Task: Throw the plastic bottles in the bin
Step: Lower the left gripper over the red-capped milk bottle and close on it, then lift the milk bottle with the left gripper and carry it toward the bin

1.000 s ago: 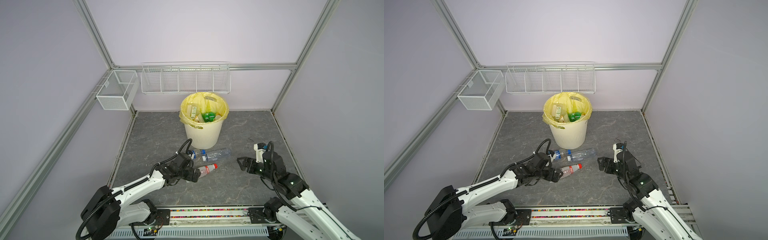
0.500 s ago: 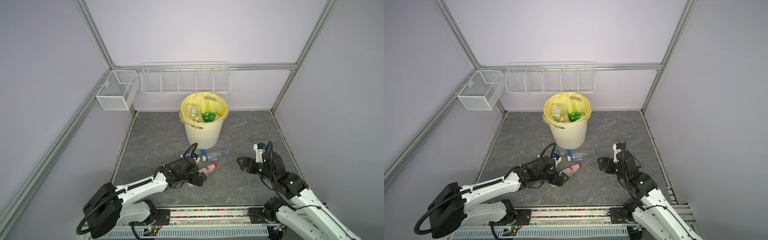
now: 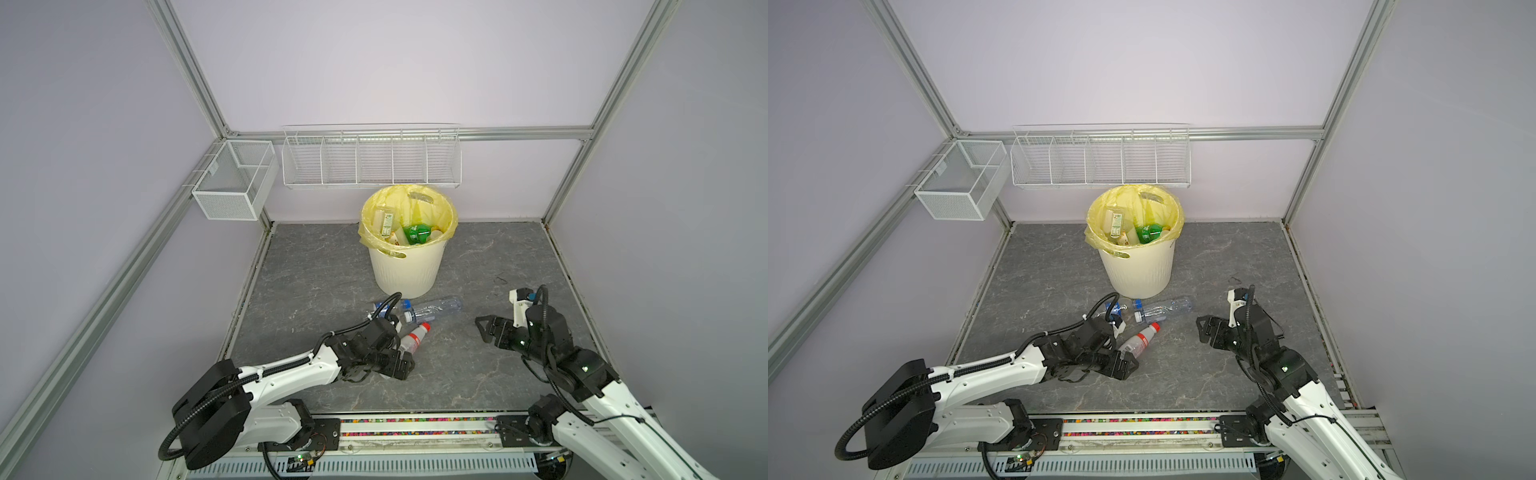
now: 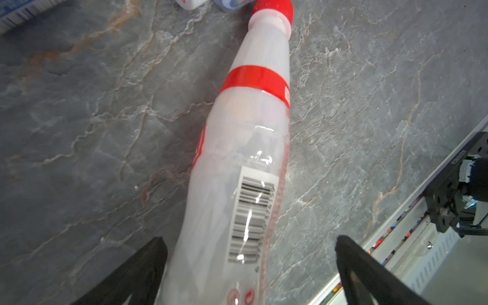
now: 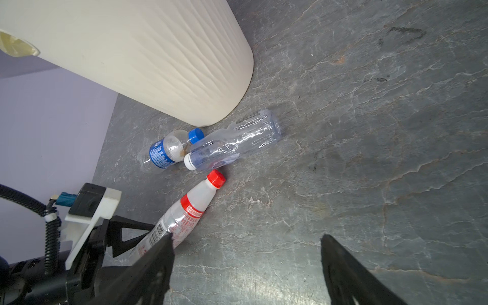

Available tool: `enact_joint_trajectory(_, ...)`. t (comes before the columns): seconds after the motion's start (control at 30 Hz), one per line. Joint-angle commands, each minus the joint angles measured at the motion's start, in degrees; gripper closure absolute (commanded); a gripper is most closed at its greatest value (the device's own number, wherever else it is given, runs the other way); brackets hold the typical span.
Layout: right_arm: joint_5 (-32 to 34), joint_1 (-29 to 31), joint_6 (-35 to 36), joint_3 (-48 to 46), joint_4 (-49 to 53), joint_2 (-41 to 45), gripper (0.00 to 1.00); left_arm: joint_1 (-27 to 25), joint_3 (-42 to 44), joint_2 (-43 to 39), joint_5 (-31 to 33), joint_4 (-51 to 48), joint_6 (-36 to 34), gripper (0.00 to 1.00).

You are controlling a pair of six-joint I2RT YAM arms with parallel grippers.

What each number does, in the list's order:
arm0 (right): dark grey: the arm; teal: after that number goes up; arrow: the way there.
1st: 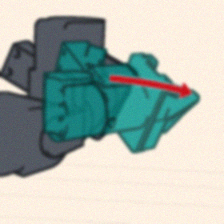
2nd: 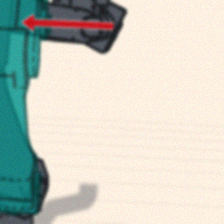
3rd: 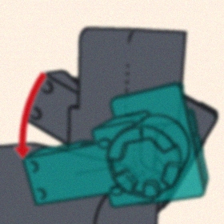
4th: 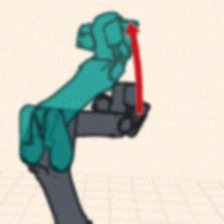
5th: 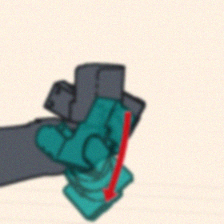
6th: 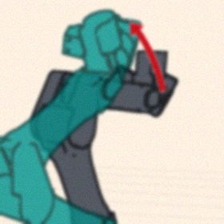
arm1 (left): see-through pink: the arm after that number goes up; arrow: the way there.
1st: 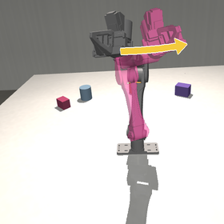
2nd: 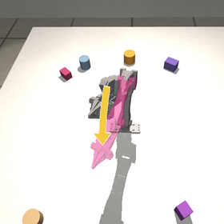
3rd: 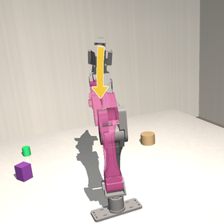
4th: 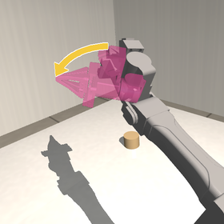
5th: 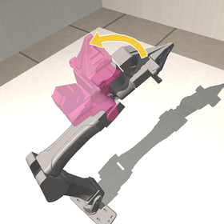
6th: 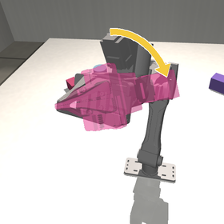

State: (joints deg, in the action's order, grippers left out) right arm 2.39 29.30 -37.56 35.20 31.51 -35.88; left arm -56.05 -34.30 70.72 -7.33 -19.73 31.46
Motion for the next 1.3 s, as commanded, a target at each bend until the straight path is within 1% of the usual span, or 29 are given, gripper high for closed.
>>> enact_joint_trajectory(0.0,1.1,-0.1,-1.0,-1.3,0.2,0.9,0.12,-0.4,0.0,-1.9,1.6,-2.8,0.8,0.0)
enact_joint_trajectory(0.1,1.7,-0.2,-1.8,-1.9,0.3,1.7,0.12,-0.4,1.4,-2.5,3.9,-3.1,2.3,0.02)
enact_joint_trajectory(0.27,2.5,-0.2,-2.0,-2.0,1.0,3.1,0.12,-0.4,3.5,-2.8,2.4,-0.8,4.1,0.06)
enact_joint_trajectory(0.4,4.2,-0.1,-1.7,-1.4,2.9,3.8,0.12,-0.4,4.5,-3.4,2.8,-0.2,4.1,0.07)
enact_joint_trajectory(0.53,4.7,-0.2,-1.9,-1.8,3.2,5.0,0.12,-0.4,4.8,-3.9,2.9,0.3,4.2,0.11)
enact_joint_trajectory(0.73,4.7,-0.1,-2.3,-2.2,2.9,5.3,0.12,-0.4,4.3,-3.7,4.0,0.4,3.1,0.13)
enact_joint_trajectory(0.87,4.5,-0.2,-2.4,-2.2,2.9,5.2,0.12,-0.4,3.4,-3.7,4.4,-0.3,2.4,0.25)
enact_joint_trajectory(0.97,4.5,-0.2,-2.4,-2.3,2.9,5.2,0.12,-0.4,3.4,-3.7,4.0,-0.2,2.5,0.26)
enact_joint_trajectory(1.1,4.5,-0.2,-2.6,-2.4,2.8,5.2,0.12,-0.4,3.6,-3.9,3.6,-0.2,2.6,0.38)
enact_joint_trajectory(1.2,4.5,-0.2,-2.6,-2.5,2.8,5.2,0.12,-0.4,3.7,-4.4,2.9,0.1,2.6,0.43)
enact_joint_trajectory(1.27,4.6,-0.2,-2.6,-2.5,2.7,5.2,0.12,-0.4,3.8,-5.1,2.0,0.7,2.3,0.45)
